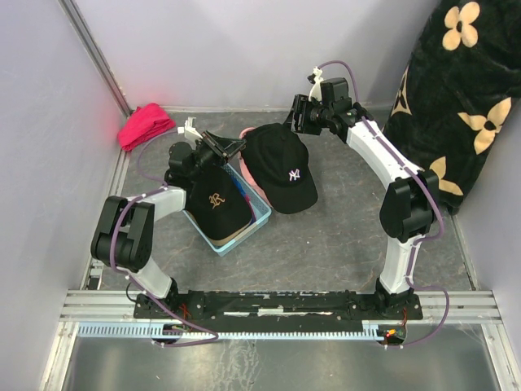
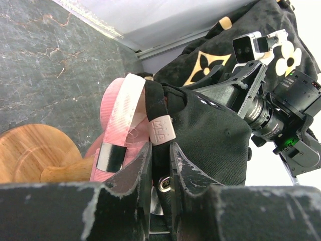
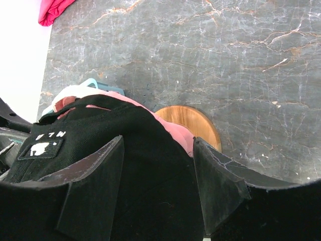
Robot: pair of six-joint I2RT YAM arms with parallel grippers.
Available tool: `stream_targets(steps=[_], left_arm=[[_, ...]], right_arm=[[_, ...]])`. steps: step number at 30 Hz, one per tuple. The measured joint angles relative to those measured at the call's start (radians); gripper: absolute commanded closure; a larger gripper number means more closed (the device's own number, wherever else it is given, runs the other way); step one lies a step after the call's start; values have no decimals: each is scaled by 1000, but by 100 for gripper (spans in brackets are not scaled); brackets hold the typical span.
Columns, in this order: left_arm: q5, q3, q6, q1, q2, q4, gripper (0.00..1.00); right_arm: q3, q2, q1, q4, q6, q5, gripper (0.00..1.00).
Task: Stack the hats
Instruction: Stack the hat on the hat.
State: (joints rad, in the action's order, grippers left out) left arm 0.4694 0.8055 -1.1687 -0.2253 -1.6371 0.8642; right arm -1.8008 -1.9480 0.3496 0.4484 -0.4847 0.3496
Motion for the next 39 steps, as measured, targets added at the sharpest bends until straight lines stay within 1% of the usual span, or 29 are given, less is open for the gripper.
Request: stream_targets(steps=[5, 11, 18, 22, 27, 39], left_arm=[[-1, -1, 3, 0, 2, -3, 91], [-5, -11, 3, 0, 8, -2, 92], [-8, -14, 3, 0, 9, -3, 92], [-13, -14, 4, 0, 10, -3, 92], [-15, -15, 4, 0, 11, -6, 92], [-45, -50, 12, -2, 55, -48, 95]], right_arm=[[11, 7, -1, -2, -5, -19, 35], [79, 53, -8, -29, -11, -63, 34], [210, 142, -35, -65, -52, -120, 33], [302, 203, -65, -120, -95, -138, 32], [496, 342, -100, -205, -158, -154, 29], [1037, 861, -117, -396, -348, -167, 23]])
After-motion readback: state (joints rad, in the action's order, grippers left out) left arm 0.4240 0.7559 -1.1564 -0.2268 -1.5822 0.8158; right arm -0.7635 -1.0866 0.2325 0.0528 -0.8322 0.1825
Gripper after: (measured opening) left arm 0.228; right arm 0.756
